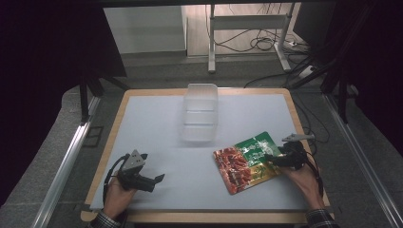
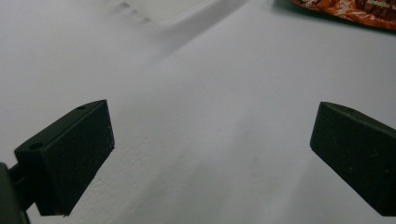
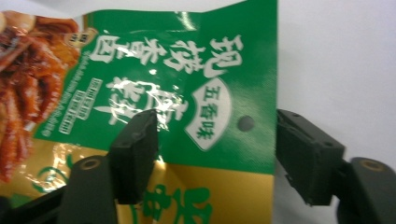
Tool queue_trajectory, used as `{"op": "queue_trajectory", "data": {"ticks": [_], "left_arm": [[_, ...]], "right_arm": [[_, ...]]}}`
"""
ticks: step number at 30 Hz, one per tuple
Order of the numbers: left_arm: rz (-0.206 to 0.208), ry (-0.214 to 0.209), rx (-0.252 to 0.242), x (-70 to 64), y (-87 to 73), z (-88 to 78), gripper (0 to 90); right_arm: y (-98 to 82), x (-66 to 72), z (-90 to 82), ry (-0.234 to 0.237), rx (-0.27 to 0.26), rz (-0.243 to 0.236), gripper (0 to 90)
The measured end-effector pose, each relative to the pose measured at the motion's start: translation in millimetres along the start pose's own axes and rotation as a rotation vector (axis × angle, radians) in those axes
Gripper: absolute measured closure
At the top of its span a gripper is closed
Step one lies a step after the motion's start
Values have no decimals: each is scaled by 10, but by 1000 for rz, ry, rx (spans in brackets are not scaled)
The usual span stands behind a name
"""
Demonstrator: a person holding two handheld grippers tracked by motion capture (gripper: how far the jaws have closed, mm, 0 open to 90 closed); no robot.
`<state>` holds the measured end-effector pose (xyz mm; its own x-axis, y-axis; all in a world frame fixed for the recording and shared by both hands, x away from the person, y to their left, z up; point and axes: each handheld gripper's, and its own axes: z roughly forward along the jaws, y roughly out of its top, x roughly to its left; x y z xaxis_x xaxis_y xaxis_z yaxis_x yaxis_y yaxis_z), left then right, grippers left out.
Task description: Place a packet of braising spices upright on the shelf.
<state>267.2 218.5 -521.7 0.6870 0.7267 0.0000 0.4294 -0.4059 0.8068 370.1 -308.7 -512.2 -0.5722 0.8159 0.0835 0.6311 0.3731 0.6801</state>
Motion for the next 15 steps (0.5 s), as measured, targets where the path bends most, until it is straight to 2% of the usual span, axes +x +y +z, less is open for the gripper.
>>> {"op": "queue_trajectory", "data": {"ticks": [3, 10, 15], "left_arm": [[0, 0, 0, 0, 0, 1, 0], [3, 0, 4, -5, 1, 5, 0], [4, 0, 5, -6, 2, 7, 0]], "right_arm": [[30, 40, -1, 3, 6, -29, 388], [132, 210, -4, -11, -26, -125, 520], [176, 263, 53, -70, -2, -159, 623]]}}
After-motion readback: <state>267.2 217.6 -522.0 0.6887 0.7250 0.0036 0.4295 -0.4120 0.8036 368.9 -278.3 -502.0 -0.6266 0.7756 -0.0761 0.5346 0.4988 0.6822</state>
